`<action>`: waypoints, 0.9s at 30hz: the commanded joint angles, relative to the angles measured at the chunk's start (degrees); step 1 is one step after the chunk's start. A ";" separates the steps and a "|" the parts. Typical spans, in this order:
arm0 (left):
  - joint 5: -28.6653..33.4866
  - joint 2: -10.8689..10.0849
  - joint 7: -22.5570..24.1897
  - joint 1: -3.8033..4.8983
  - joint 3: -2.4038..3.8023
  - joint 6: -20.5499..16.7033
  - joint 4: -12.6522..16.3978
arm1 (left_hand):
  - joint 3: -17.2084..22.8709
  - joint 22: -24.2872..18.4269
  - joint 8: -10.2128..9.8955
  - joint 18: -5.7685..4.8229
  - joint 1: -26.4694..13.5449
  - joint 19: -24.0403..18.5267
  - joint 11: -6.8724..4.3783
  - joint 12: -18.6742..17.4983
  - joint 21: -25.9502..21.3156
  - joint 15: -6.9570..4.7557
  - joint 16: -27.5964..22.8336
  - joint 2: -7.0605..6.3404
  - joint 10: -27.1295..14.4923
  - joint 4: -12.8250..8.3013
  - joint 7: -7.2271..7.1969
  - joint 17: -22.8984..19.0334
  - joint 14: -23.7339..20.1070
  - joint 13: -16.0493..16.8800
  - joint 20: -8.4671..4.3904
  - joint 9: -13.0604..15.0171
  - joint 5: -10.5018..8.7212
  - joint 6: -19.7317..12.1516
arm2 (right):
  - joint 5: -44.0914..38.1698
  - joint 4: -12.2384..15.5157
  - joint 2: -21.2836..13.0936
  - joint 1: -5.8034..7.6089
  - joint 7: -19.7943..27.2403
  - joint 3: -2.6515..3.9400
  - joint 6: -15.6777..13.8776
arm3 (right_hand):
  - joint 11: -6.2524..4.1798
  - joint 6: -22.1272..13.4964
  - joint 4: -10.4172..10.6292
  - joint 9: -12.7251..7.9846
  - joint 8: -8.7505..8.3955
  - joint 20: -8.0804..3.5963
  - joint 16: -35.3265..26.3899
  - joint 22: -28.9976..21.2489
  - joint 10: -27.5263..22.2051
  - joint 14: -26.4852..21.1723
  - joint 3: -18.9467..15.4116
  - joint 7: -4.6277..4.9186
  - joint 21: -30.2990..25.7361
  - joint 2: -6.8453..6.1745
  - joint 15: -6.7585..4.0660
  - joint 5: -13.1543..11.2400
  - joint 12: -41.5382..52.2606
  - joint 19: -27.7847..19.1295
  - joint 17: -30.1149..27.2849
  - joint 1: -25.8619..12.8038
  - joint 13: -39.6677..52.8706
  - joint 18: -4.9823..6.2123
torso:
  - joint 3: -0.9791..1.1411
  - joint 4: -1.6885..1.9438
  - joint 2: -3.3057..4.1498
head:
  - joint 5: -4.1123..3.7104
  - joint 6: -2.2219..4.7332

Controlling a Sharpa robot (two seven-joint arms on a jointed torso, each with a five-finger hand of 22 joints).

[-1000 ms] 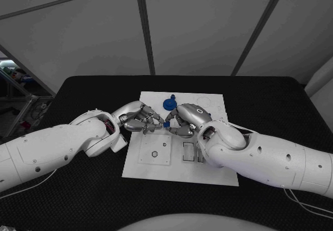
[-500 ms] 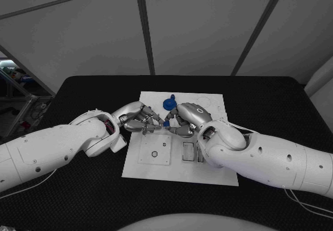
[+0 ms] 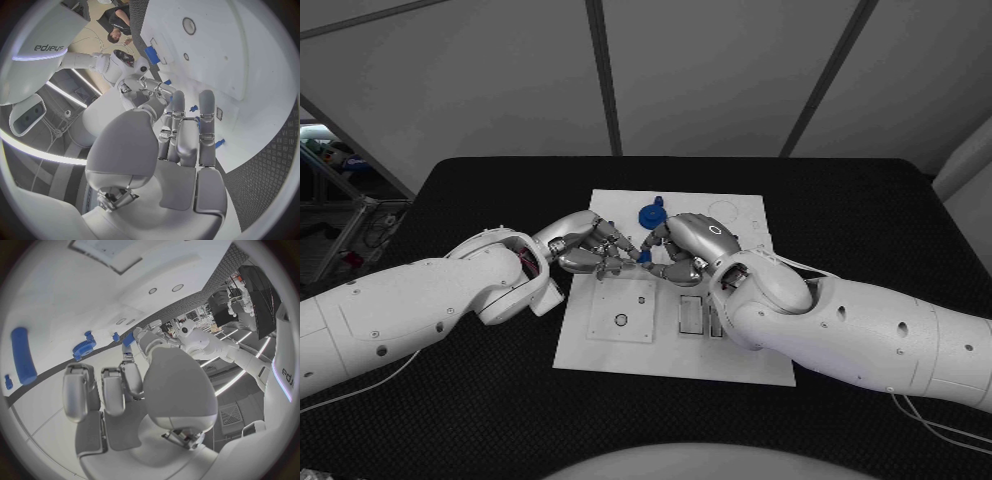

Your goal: Assemble the parts on the task board

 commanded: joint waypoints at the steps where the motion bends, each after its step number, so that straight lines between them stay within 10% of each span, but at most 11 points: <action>1: -0.46 0.07 -1.01 0.02 0.00 0.39 -0.13 | 0.32 0.08 -0.25 -0.93 -0.28 0.10 0.00 0.22 0.22 0.07 0.18 0.46 -0.17 -0.12 0.02 -0.05 0.14 0.09 -0.41 -0.06 -0.16 0.20 | -0.48 0.42 0.00 0.13 0.92 0.10 -2.24 | -0.55 1.21 0.16 0.82 0.30 -0.39 0.18 8.11 0.09 4.66 0.10 -0.63 0.25 0.60 -0.24 0.41 -0.16 1.03 9.60 -0.03 1.39 -0.38 | 0.02 -0.02 -0.03 | -0.01 0.04; 27: -0.64 0.30 -1.10 0.01 0.01 0.39 -0.42 | 0.59 0.13 -0.27 -0.94 -0.23 0.06 0.02 0.26 0.27 0.09 0.30 0.51 -0.27 -0.24 0.06 0.14 0.17 0.12 -0.40 -0.07 -0.16 0.23 | -0.11 0.53 0.37 0.14 1.80 0.11 -2.78 | -0.66 1.47 0.10 0.91 0.47 -0.43 0.16 8.56 0.10 4.66 0.19 -0.77 0.52 0.61 -0.32 0.46 -0.27 1.37 9.58 -0.05 1.29 -0.49 | -0.03 0.04 0.03 | -0.09 0.05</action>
